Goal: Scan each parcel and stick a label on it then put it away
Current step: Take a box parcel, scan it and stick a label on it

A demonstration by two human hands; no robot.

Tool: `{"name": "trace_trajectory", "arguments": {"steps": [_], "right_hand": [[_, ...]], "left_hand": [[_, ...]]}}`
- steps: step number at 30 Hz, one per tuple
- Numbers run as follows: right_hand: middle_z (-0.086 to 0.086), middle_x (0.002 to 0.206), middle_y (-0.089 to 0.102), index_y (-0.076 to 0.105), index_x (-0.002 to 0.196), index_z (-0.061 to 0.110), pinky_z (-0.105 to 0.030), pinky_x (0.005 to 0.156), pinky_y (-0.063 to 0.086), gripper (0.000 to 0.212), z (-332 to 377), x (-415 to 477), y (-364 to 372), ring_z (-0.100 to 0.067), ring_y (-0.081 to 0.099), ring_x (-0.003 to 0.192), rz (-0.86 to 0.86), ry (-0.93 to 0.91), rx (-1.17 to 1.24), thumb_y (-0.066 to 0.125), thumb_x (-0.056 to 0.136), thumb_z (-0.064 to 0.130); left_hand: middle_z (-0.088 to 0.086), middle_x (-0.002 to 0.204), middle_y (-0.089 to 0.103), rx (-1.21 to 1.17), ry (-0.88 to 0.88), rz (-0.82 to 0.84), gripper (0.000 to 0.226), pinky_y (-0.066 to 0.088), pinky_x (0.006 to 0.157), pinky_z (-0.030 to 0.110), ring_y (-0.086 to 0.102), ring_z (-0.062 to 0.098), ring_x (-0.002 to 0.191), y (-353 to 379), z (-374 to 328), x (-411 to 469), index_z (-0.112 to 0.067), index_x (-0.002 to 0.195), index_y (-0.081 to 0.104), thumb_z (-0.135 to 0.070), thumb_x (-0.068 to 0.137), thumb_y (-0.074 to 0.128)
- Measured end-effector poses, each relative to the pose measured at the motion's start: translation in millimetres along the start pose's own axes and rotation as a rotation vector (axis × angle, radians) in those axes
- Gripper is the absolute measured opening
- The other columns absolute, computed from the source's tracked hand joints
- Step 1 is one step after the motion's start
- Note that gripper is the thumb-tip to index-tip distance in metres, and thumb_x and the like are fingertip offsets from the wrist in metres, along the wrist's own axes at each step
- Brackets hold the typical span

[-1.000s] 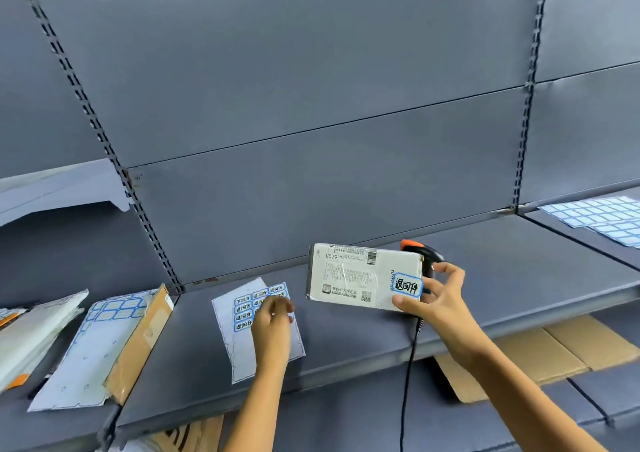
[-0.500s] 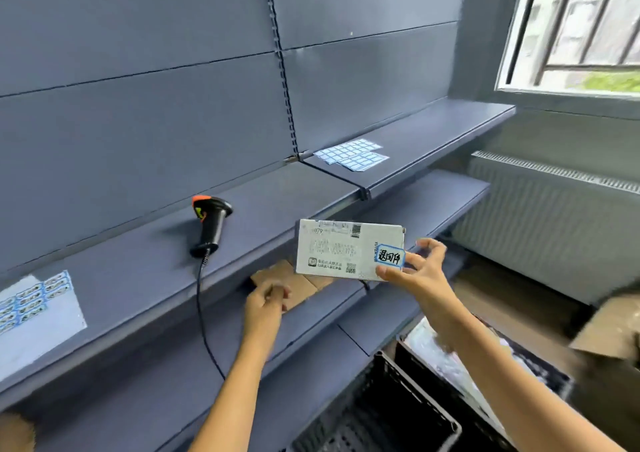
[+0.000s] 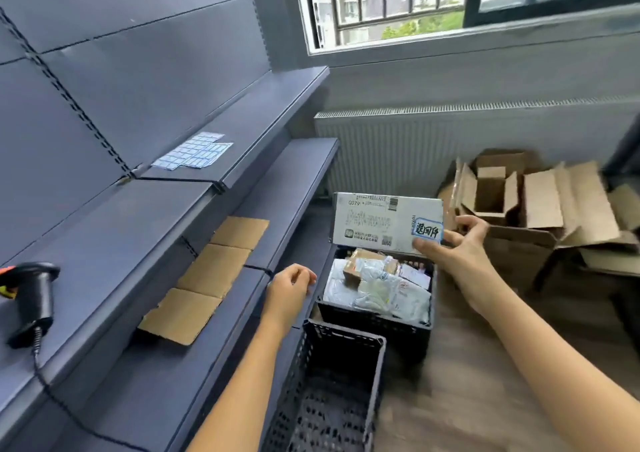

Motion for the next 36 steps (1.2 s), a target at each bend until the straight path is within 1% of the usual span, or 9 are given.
{"name": "trace_trajectory", "arguments": {"steps": [2,5,9,13,22,27,30,33,36], "right_hand": [[0.004,0.097,0.061,0.019,0.118,0.022,-0.012,0.065,0.052,0.069,-14.1,-10.6,-22.8,-0.007,0.062,0.088,-0.069,0.035,-0.007,0.073,0.078,0.007],[-0.009,0.115,0.061,0.021,0.118,0.025,-0.036,0.092,0.051,0.073,-35.9,-23.8,-63.1,-0.021,0.064,0.100,-0.188,0.095,0.007,0.077,0.074,0.013],[-0.009,0.118,0.059,0.022,0.117,0.029,-0.047,0.104,0.042,0.074,-39.9,-23.7,-100.1,-0.026,0.062,0.107,-0.238,0.135,-0.019,0.079,0.072,0.015],[-0.010,0.119,0.058,0.022,0.118,0.028,-0.046,0.104,0.042,0.072,-29.9,3.6,-106.7,-0.028,0.060,0.109,-0.189,0.110,-0.025,0.077,0.074,0.012],[-0.003,0.106,0.062,0.022,0.117,0.026,-0.049,0.104,0.042,0.083,-4.6,96.7,-156.2,-0.029,0.059,0.113,0.038,0.060,-0.058,0.080,0.057,0.025],[-0.014,0.127,0.050,0.022,0.115,0.025,-0.046,0.103,0.044,0.082,-1.1,145.2,-188.6,-0.027,0.054,0.120,0.099,0.065,-0.117,0.080,0.057,0.025],[-0.007,0.109,0.059,0.024,0.119,0.021,-0.046,0.104,0.042,0.076,-9.0,170.6,-195.7,-0.021,0.058,0.114,0.125,0.085,-0.083,0.079,0.067,0.017],[-0.002,0.115,0.056,0.030,0.129,0.017,-0.044,0.104,0.043,0.101,-18.4,193.0,-193.2,0.000,0.060,0.102,0.162,0.132,-0.080,0.085,0.047,0.037],[-0.013,0.120,0.058,0.024,0.119,0.032,-0.048,0.103,0.044,0.120,-35.6,218.8,-195.1,-0.024,0.060,0.111,0.137,0.208,-0.065,0.090,0.022,0.058]], "left_hand": [[-0.006,0.069,0.066,0.012,0.011,0.061,0.025,0.054,0.070,0.036,0.063,0.022,0.071,24.3,0.2,1.6,-0.024,0.065,0.064,-0.022,0.086,0.050],[-0.004,0.072,0.066,0.039,0.005,0.145,0.029,0.050,0.068,0.030,0.061,0.015,0.062,64.8,-4.5,0.1,-0.022,0.068,0.062,-0.013,0.092,0.048],[-0.002,0.081,0.065,0.042,0.037,0.256,0.023,0.043,0.055,0.010,0.059,0.009,0.062,112.1,-33.0,-6.4,-0.016,0.079,0.062,-0.014,0.095,0.046],[0.001,0.082,0.067,0.041,0.060,0.285,0.024,0.051,0.072,0.024,0.061,0.013,0.067,133.5,-58.8,4.3,-0.017,0.079,0.063,-0.013,0.094,0.045],[-0.003,0.072,0.065,0.026,-0.045,0.084,0.026,0.052,0.070,0.036,0.059,0.014,0.062,195.9,-92.8,50.5,-0.022,0.067,0.060,-0.013,0.088,0.048],[0.002,0.074,0.065,0.004,-0.130,0.081,0.019,0.054,0.078,0.045,0.064,0.028,0.072,254.0,-97.5,60.8,-0.027,0.062,0.058,-0.040,0.074,0.050],[0.007,0.081,0.066,0.028,-0.178,0.102,0.020,0.050,0.082,0.040,0.061,0.024,0.074,264.5,-98.2,66.4,-0.022,0.068,0.060,-0.023,0.087,0.052],[0.006,0.077,0.066,0.043,-0.213,0.047,0.022,0.050,0.078,0.034,0.058,0.017,0.066,258.7,-94.1,85.6,-0.018,0.071,0.060,-0.013,0.089,0.049],[0.004,0.076,0.064,0.068,-0.246,0.033,0.022,0.049,0.072,0.030,0.056,0.013,0.061,259.6,-84.7,113.9,-0.015,0.072,0.062,-0.011,0.089,0.049]]}}
Point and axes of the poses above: each hand's wrist, its own x-axis towards the middle knuckle, its own y-axis out of the palm, z = x × y, the point moved 8 cm from there along x, towards the middle knuckle
